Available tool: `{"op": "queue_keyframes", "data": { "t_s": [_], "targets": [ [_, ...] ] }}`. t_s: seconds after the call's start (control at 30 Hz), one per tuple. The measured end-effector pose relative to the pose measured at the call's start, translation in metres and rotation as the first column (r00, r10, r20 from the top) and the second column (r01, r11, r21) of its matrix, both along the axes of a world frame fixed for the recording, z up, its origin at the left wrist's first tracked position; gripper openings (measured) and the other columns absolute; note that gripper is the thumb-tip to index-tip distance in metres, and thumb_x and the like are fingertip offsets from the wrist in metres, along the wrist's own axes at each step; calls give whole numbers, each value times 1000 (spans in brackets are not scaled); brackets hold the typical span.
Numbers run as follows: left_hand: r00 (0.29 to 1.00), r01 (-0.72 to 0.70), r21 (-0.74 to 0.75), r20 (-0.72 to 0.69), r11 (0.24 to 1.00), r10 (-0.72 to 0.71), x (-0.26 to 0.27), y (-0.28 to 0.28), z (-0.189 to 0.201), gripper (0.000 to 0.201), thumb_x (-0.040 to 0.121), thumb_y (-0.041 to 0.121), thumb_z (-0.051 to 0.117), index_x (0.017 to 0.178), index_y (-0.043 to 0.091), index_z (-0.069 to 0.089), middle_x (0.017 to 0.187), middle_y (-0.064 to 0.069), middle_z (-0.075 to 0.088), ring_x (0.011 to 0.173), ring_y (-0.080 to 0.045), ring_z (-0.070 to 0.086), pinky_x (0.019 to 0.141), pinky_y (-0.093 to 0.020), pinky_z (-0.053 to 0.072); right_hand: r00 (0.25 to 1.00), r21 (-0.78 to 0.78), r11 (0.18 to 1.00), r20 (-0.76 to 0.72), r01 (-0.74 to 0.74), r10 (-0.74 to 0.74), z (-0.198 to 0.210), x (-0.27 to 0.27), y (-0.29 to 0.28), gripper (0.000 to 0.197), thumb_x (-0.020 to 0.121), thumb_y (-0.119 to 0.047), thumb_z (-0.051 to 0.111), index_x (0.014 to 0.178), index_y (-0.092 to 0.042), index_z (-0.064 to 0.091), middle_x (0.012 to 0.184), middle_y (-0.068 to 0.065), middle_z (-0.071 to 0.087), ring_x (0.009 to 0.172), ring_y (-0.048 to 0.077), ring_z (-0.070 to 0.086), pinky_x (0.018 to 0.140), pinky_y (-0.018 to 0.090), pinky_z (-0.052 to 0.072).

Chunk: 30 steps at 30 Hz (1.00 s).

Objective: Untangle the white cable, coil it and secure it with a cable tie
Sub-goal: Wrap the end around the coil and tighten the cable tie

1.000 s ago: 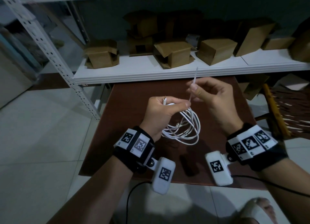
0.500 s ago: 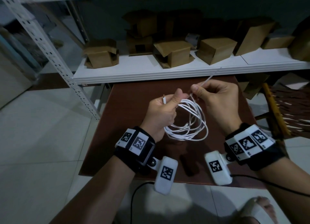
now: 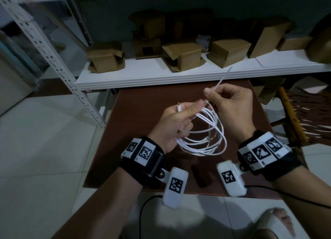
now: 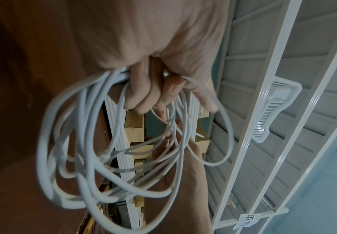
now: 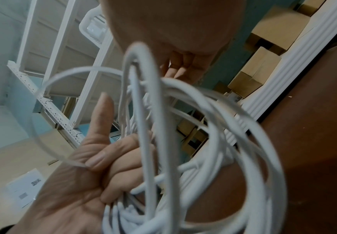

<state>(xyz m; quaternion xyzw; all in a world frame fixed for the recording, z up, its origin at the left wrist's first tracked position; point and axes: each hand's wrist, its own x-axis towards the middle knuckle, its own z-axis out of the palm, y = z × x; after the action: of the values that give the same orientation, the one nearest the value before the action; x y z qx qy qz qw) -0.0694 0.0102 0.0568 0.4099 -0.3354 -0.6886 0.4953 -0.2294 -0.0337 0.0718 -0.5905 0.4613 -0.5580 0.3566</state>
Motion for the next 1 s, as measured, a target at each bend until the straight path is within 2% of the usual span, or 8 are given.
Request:
{"op": "queue_keyframes", "data": {
  "t_s": [0.07,0.13,0.27,0.5,0.7,0.8,0.9,1.0],
  "targets": [
    [1000,23,4,-19,1000,-23,0,1,-1,35,86,33,80,105,5,69,45,7,35,31,0,26,33,-17,12,1000,-2,1000,-18,12,-12,0,0,-1,20,90,-21,81,77,-6,75,67,6,74,60,12,68,64,27,54],
    [1000,19,10,-1,1000,-19,-1,1,-1,23,98,29,70,103,7,68,45,7,34,32,-1,26,32,-15,15,999,4,1000,-41,12,-12,-2,-1,-2,20,91,-24,80,77,-9,76,68,4,75,62,17,71,68,32,57],
    [1000,-7,-11,21,1000,8,0,2,0,32,102,35,64,111,6,70,53,6,35,35,-2,26,33,-16,17,998,19,1000,-66,4,-3,-4,-2,-1,21,92,-28,79,77,-13,75,69,3,75,64,20,71,70,36,58],
    [995,-92,-45,29,995,93,0,1,-2,34,104,35,62,117,4,67,65,2,48,41,-2,26,35,-16,16,1000,16,1000,-13,16,-16,-2,-2,-3,26,93,-23,78,75,-6,72,67,4,74,63,18,69,70,33,57],
    [974,-204,-48,88,978,207,3,-1,-4,29,103,33,66,109,5,72,69,-8,67,37,-3,28,36,-15,18,993,35,994,45,103,-105,-4,-5,-7,32,93,-28,78,73,-4,71,66,9,73,57,21,67,63,39,56],
    [961,-252,-42,104,967,255,2,-1,-4,35,102,32,67,114,0,71,76,-14,74,35,-1,27,35,-14,19,980,49,987,122,153,-158,-1,-8,-10,33,93,-23,78,74,2,70,62,11,71,53,21,63,56,32,51],
    [954,-280,-36,104,959,282,3,-2,-5,39,103,31,67,119,-4,69,75,-10,74,34,-1,28,34,-14,20,967,65,979,151,195,-203,2,-10,-10,29,94,-16,76,75,5,68,53,-5,66,45,9,58,50,22,47],
    [955,-271,-28,119,962,272,7,-3,-6,42,102,33,67,121,-5,68,72,-5,73,37,-3,29,35,-14,21,967,63,975,127,215,-222,2,-10,-7,30,95,-14,75,70,1,67,47,-10,62,42,2,54,50,18,45]
  ]
}}
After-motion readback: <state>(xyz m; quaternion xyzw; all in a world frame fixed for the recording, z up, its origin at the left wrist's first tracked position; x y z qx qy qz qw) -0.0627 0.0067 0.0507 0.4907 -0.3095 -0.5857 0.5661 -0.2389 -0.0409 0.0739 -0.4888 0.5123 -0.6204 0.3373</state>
